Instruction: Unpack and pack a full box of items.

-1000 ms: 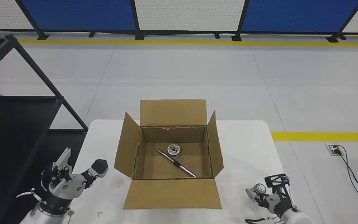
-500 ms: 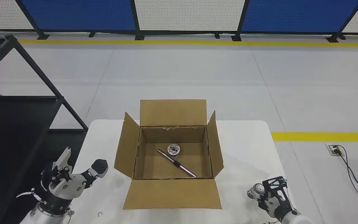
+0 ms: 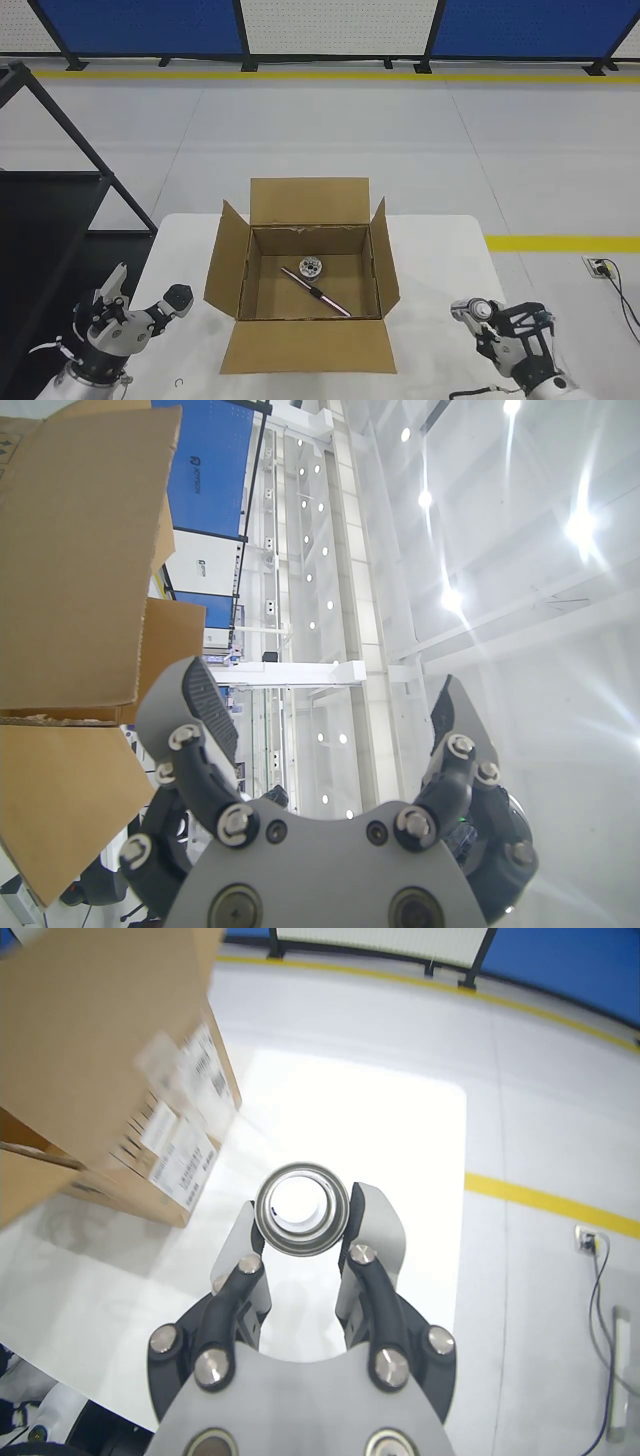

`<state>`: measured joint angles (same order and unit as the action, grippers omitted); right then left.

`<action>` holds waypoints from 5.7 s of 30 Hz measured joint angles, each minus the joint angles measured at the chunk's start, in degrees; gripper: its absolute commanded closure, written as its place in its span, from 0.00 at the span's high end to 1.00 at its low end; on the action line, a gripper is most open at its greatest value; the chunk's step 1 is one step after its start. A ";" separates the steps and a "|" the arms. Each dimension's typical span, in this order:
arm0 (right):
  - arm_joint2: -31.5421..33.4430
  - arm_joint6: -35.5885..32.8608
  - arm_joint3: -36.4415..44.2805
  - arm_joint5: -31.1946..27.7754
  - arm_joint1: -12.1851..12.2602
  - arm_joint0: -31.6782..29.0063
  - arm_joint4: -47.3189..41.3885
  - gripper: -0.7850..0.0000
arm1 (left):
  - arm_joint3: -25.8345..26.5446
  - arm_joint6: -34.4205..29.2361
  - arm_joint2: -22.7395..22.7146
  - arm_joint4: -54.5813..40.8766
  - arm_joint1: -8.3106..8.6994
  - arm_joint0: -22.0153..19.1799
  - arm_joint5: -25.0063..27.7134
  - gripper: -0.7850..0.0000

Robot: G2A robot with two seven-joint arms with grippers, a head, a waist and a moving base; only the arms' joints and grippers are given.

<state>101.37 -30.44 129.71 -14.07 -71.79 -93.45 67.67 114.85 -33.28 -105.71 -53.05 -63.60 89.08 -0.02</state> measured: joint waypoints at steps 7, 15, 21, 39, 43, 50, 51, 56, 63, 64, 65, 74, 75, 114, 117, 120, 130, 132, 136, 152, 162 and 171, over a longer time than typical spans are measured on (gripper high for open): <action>-6.48 7.71 4.87 -5.46 0.45 9.48 4.92 0.00 | 0.00 0.00 0.00 0.00 0.00 0.00 0.00 1.00; -27.02 -7.16 4.94 -0.96 -0.60 28.93 8.34 0.00 | 0.00 0.00 0.00 0.00 0.00 0.00 0.00 1.00; -39.77 -21.77 3.33 8.09 -2.39 39.54 10.64 0.00 | 0.00 0.00 0.00 0.00 0.00 0.00 0.00 1.00; -49.23 -19.98 -28.76 23.59 -6.58 51.55 11.31 0.00 | 0.00 0.00 0.00 0.00 0.00 0.00 0.00 1.00; -49.22 -19.98 -28.68 23.55 -6.57 51.52 11.34 0.00 | 0.00 0.00 0.00 0.00 0.00 0.00 0.00 1.00; -49.22 -19.97 -28.69 23.55 -6.57 51.52 11.34 0.00 | 0.00 0.00 0.00 0.00 0.00 0.00 0.00 1.00; -49.18 -19.89 -28.78 23.54 -6.58 51.46 11.27 0.00 | 0.00 0.00 0.00 0.00 0.00 0.00 0.00 1.00; -48.56 -14.65 -37.33 20.39 -7.60 53.08 3.04 0.00 | 0.00 0.00 0.00 0.00 0.00 0.00 0.00 1.00; -52.13 -12.67 -51.74 20.21 -9.98 58.52 -2.22 0.00 | 0.00 0.00 0.00 0.00 0.00 0.00 0.00 1.00; -52.43 -12.61 -53.25 20.85 -10.29 59.04 -2.48 0.00 | 0.00 0.00 0.00 0.00 0.00 0.00 0.00 1.00; -52.64 -12.65 -54.15 21.30 -10.49 59.34 -2.51 0.00 | 0.00 0.00 0.00 0.00 0.00 0.00 0.00 1.00; -53.30 -14.91 -56.92 24.92 -11.62 59.84 -1.16 0.00 | 0.00 0.00 0.00 0.00 0.00 0.00 0.00 1.00; -53.42 -15.39 -56.94 25.54 -11.69 59.81 -0.54 0.00 | 0.00 0.00 0.00 0.00 0.00 0.00 0.00 1.00; -47.20 -7.13 -28.20 18.15 -10.78 42.60 14.54 1.00 | 0.00 0.00 0.00 0.00 0.00 0.00 0.00 1.00; -45.26 -0.66 -21.72 13.49 -9.97 37.98 14.95 1.00 | 0.00 0.00 0.00 0.00 0.00 0.00 0.00 1.00; -44.41 3.38 -19.14 11.59 -9.60 35.34 15.89 1.00 | 0.00 0.00 0.00 0.00 0.00 0.00 0.00 1.00; -44.43 3.26 -19.23 11.68 -9.62 35.42 15.85 1.00 | 0.00 0.00 0.00 0.00 0.00 0.00 0.00 1.00; -44.30 3.63 -18.97 11.65 -9.61 35.15 15.56 1.00 | -0.05 0.31 -0.10 -0.04 -0.02 -0.04 0.11 1.00; -41.05 8.15 -13.68 10.37 -9.33 31.85 10.16 1.00 | -0.06 3.25 -0.93 -1.39 -0.17 -0.89 0.09 1.00; -15.35 -7.41 -7.85 17.09 -7.50 25.39 -16.91 1.00 | -8.69 1.22 -3.44 8.60 1.64 -9.49 -14.13 1.00; -15.46 -6.97 -7.80 16.87 -7.51 25.39 -16.76 1.00 | -8.77 1.29 -3.42 8.70 1.64 -9.53 -14.21 1.00; -15.48 -12.39 -13.97 17.02 -7.38 28.58 -26.54 1.00 | -8.91 4.20 -0.20 11.33 1.73 -11.73 -15.69 1.00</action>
<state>85.89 -42.83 115.74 2.95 -79.17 -64.86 41.12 105.95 -29.08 -105.90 -41.72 -61.88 77.35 -15.71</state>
